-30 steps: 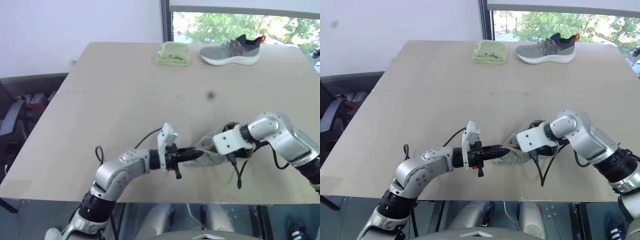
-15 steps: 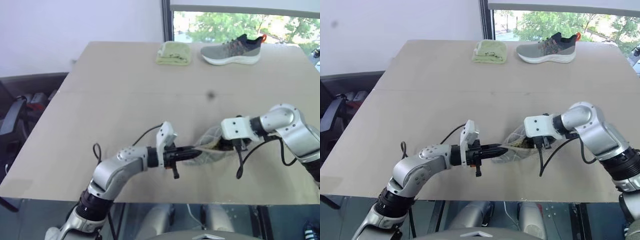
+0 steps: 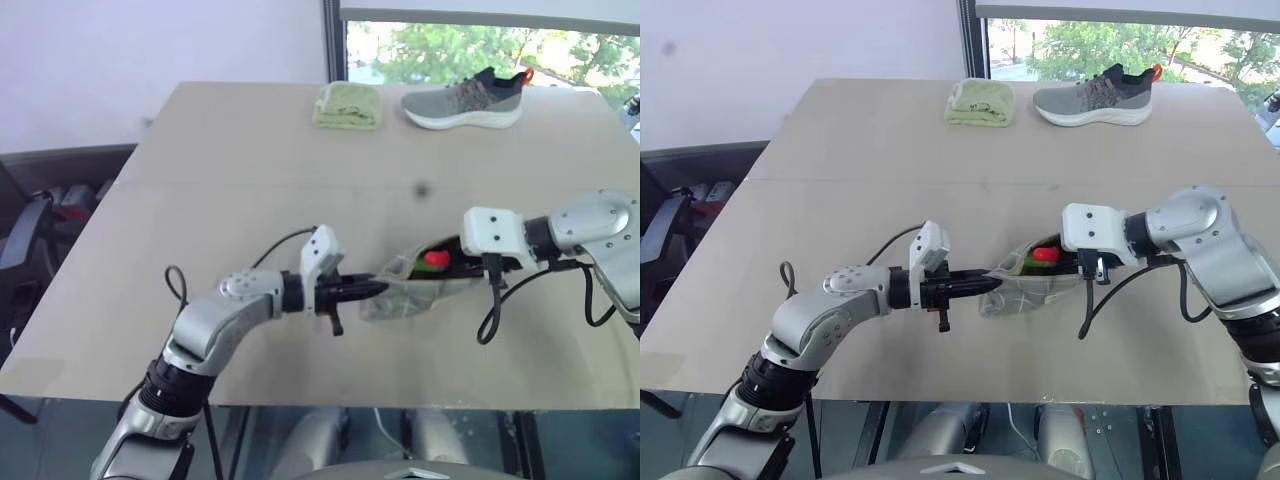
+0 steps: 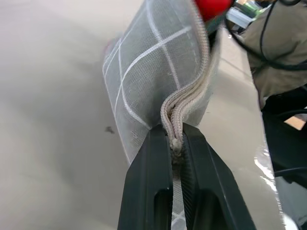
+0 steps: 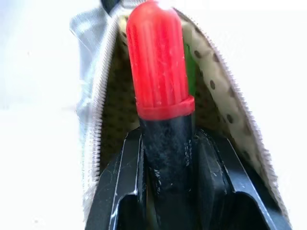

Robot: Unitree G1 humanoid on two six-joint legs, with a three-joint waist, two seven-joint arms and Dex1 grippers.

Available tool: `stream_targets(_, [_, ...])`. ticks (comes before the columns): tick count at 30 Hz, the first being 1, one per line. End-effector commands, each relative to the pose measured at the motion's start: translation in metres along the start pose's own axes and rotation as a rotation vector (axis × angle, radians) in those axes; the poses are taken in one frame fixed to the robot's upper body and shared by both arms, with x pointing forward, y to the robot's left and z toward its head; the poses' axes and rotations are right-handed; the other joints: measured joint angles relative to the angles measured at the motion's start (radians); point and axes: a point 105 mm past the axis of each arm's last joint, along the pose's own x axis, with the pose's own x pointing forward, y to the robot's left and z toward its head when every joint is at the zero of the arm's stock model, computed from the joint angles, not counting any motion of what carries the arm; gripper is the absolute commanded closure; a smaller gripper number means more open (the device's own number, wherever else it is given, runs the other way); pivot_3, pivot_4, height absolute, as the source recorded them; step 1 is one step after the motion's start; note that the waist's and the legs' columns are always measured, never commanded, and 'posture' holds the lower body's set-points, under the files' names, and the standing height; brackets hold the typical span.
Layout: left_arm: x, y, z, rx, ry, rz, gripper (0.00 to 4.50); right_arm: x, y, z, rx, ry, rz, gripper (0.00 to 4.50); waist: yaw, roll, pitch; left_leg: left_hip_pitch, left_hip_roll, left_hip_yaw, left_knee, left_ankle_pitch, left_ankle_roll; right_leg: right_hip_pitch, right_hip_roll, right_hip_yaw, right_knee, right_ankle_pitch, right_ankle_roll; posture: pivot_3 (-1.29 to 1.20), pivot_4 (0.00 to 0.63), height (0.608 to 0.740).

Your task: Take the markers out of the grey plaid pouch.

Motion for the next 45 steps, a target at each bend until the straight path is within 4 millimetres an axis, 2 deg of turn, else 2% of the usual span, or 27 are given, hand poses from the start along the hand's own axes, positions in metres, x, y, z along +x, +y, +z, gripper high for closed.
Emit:
stream_targets(1, [-0.004,0.007,-0.001,0.006,0.013,0.027,4.5,-0.008,-0.008,0.008,-0.061,-0.024,-0.069,3.69,-0.001,0.0,0.0,0.0,0.0,0.0,0.0,0.0,0.0,0.0,0.0,0.0,0.0,0.0,0.0,0.0,0.15,0.74])
stream_targets(10, [0.002,-0.003,0.006,0.002,-0.015,-0.01,4.5,0.021,-0.01,-0.029,-0.064,0.051,-0.107,3.69,-0.002,0.0,0.0,0.0,0.0,0.0,0.001,0.0,0.0,0.0,0.0,0.0,0.001,0.0,0.0,0.0,0.15,0.74])
stream_targets(23, [0.0,-0.002,0.004,-0.001,-0.011,0.004,4.5,0.024,-0.014,-0.032,-0.03,0.008,-0.118,3.7,-0.004,0.0,0.0,0.001,0.0,0.0,0.001,0.0,0.0,0.0,0.001,0.001,0.002,0.0,0.0,0.0,0.15,0.74])
stream_targets(31, [-0.001,0.0,0.003,-0.007,-0.007,0.009,4.5,0.024,-0.008,-0.036,-0.001,0.013,-0.083,3.7,-0.004,0.0,0.0,0.001,0.0,0.0,0.001,0.0,0.0,0.0,0.001,0.001,0.002,0.0,0.0,0.0,0.15,0.74])
stream_targets(33, [-0.001,0.0,0.002,-0.009,-0.007,0.008,4.5,0.023,-0.004,-0.036,0.01,0.013,-0.065,2.69,-0.004,0.0,0.0,0.001,0.0,0.0,0.001,0.0,0.0,0.0,0.001,0.001,0.002,0.0,0.0,0.0,0.15,0.74])
stream_targets(34, [-0.001,0.0,0.002,-0.009,-0.008,0.007,4.5,0.023,-0.002,-0.037,0.013,0.015,-0.052,2.37,-0.003,0.0,0.0,0.001,0.0,0.0,0.001,0.0,0.0,0.0,0.001,0.001,0.002,0.0,0.0,0.0,0.15,0.74])
stream_targets(37, [-0.001,-0.001,0.002,-0.011,-0.008,0.007,4.5,0.024,-0.005,-0.039,0.015,0.021,-0.077,0.98,-0.004,0.0,0.0,0.001,0.0,0.0,0.001,0.0,0.0,0.0,0.001,0.001,0.001,0.0,0.0,0.0,0.15,0.74])
stream_targets(38, [-0.001,-0.001,0.002,-0.012,-0.008,0.008,4.5,0.024,-0.004,-0.04,0.015,0.024,-0.071,0.66,-0.004,0.0,0.0,0.001,0.0,0.0,0.001,0.0,0.0,0.0,0.001,0.001,0.002,0.0,0.0,0.0,0.15,0.74])
stream_targets(45, [-0.002,0.0,0.002,-0.014,-0.006,0.011,4.5,0.018,-0.007,-0.038,0.028,0.014,-0.083,0.66,-0.003,0.0,0.0,0.001,0.0,0.0,0.001,0.0,0.0,0.0,0.001,0.0,0.002,0.0,0.0,0.0,0.15,0.74])
